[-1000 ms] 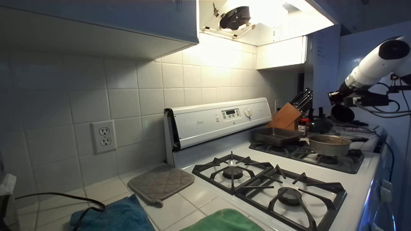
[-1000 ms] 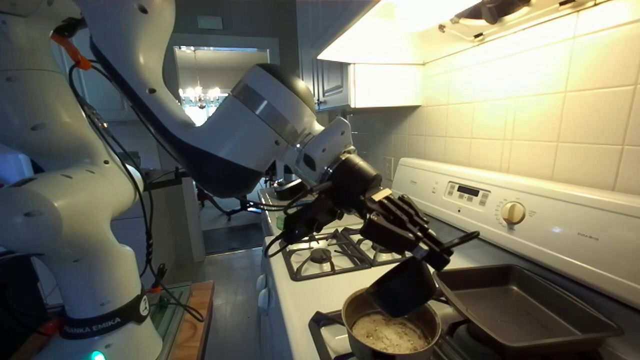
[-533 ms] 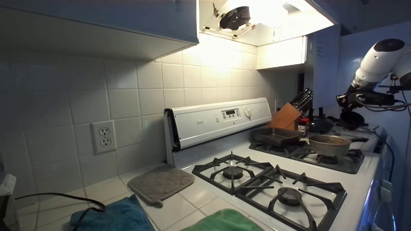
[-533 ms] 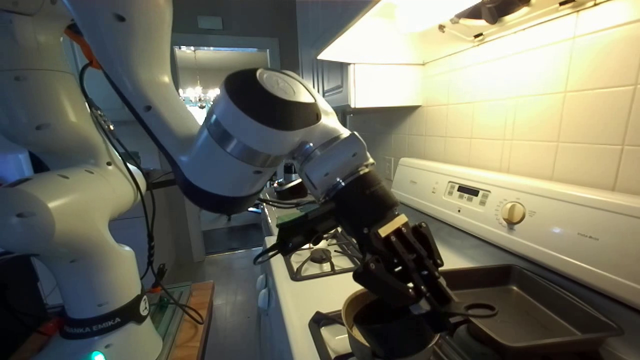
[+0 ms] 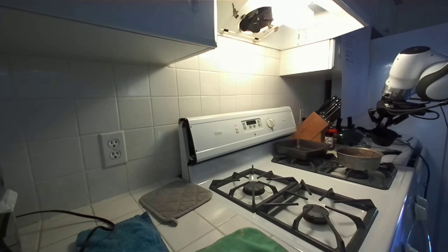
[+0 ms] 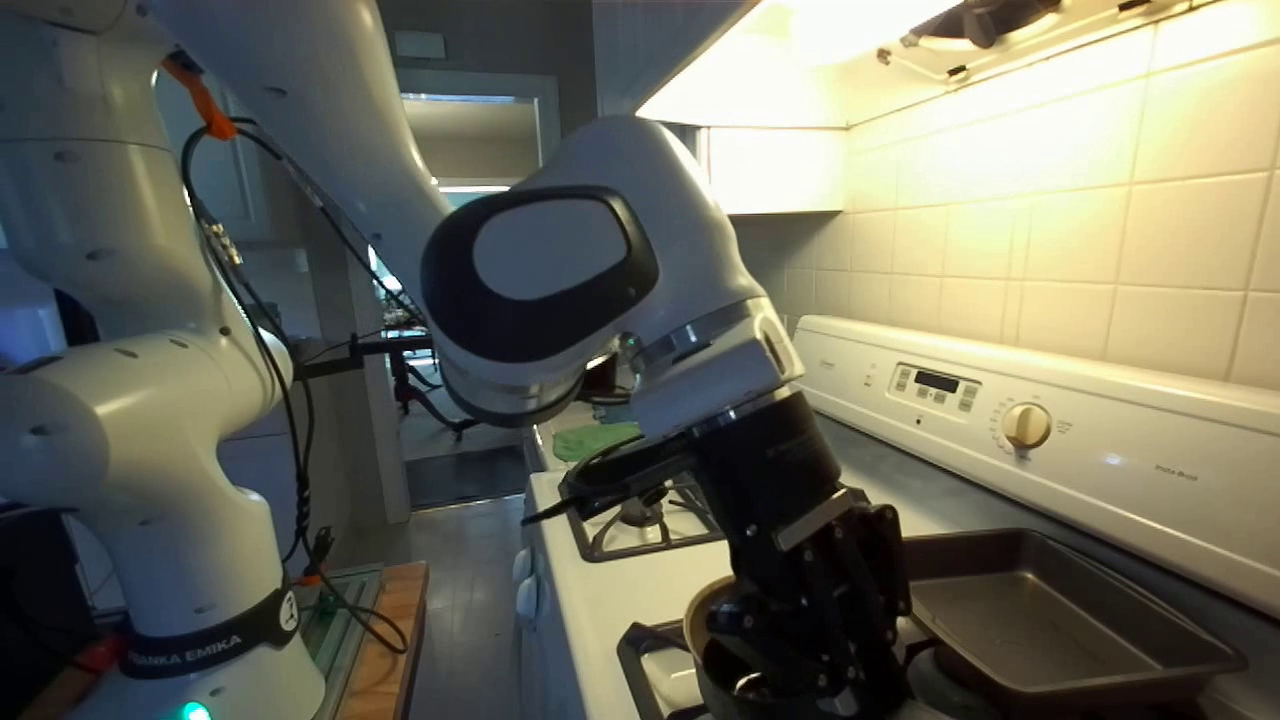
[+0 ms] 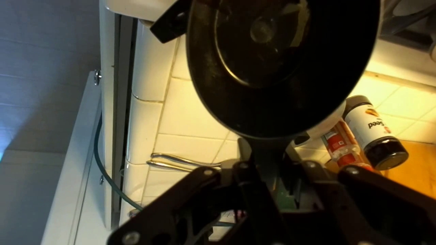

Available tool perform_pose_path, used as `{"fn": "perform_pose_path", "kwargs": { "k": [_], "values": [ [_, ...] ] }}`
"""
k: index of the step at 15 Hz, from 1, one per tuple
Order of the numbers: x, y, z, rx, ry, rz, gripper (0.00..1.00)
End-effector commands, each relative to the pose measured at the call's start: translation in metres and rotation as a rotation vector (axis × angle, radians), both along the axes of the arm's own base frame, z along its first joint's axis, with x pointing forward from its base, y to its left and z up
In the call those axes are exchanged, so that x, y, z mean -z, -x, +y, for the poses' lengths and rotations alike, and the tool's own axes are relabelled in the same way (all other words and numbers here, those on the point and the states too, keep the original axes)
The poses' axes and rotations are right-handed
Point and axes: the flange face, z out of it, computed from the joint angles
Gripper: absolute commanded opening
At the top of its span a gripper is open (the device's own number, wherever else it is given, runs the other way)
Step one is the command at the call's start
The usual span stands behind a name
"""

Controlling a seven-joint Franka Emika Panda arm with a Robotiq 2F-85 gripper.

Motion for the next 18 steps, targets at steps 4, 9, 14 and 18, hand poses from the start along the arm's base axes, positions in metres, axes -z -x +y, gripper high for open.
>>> {"fn": "perform_pose_path", "kwargs": {
  "k": [4,9,14,18],
  "values": [
    [-0.024,-0.02,-0.028,0.063,-0.122,-0.008,0.06],
    [-0.023,-0.024,-0.054,0.094,-0.184,0.041,0.06],
    [-0.017,-0.027,-0.081,0.139,-0.195,0.072,0.06],
    [-0.008,-0.031,-0.101,0.176,-0.187,0.089,0.06]
  ]
}}
